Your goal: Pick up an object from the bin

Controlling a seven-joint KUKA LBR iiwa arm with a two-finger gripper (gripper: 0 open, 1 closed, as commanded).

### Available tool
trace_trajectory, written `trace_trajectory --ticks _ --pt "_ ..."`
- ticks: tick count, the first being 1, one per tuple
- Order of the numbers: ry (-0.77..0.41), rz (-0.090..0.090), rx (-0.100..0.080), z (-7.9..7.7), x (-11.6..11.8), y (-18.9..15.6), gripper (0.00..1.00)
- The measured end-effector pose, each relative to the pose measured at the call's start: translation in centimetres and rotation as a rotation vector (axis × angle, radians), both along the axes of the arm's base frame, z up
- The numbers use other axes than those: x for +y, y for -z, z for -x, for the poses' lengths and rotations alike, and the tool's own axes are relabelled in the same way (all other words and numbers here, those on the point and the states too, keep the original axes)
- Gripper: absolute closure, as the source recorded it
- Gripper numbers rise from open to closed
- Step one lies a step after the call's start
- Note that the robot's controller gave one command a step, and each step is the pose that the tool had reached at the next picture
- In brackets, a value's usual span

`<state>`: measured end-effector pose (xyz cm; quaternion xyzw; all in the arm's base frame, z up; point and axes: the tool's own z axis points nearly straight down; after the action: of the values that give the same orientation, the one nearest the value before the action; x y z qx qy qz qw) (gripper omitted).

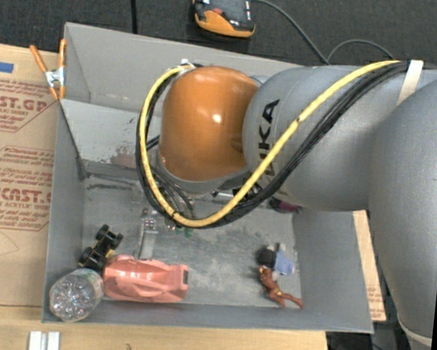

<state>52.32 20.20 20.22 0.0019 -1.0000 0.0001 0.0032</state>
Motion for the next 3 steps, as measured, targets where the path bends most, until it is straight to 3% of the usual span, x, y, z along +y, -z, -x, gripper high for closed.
trace_trajectory --ticks 1,2,3 --pt "0.003 -0.002 -0.007 -0.2 -0.1 -0.5 0.0" --pt "0.058 -0.004 -0.014 -0.4 1.8 4.4 0.0" --pt "-0.027 -0.001 -0.006 0.1 2.1 8.7 0.0"
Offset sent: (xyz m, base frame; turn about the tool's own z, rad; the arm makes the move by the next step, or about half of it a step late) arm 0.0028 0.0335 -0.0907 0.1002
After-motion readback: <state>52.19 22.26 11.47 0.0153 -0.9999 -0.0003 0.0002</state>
